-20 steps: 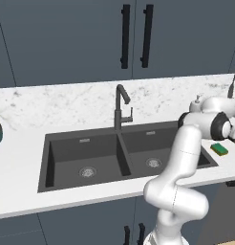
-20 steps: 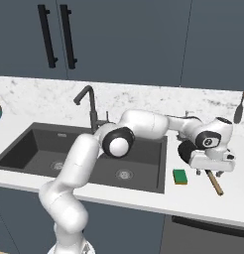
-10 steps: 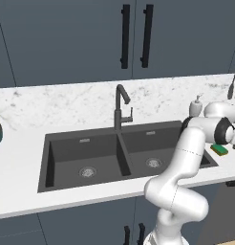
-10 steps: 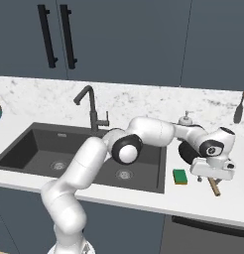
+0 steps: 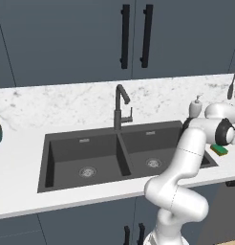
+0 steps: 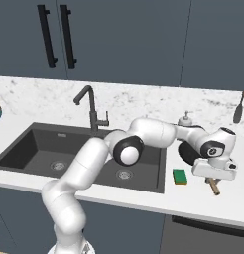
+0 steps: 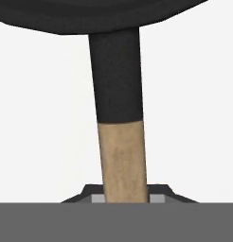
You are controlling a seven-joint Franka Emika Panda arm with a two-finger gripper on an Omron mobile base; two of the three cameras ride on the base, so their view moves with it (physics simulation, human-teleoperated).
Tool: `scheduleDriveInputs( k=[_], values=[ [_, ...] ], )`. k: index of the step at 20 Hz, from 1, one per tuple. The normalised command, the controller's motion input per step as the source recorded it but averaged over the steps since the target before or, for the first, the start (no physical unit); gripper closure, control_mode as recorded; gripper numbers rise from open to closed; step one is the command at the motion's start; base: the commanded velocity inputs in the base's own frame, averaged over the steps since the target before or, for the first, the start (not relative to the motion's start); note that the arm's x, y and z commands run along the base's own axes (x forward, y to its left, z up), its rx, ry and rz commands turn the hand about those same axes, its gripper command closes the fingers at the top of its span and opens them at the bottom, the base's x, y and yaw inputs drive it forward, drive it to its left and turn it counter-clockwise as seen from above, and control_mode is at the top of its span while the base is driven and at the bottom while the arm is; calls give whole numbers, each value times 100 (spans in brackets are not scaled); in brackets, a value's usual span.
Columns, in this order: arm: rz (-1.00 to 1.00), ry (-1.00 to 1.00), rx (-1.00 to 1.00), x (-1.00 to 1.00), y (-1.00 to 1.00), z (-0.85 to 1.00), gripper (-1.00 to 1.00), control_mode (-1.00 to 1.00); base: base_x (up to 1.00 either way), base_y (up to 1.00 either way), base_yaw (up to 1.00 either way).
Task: Pick the pan and sponge and place them into the sink. Then turn on the water.
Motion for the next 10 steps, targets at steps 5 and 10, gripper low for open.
scheduleDriveInputs(
  k=[5,10],
  values=[
    [1,-1,0,0,0,0,100,-100,0,0,0],
    [16,-11,0,-3,21,13,100,-100,0,0,0]
  ],
)
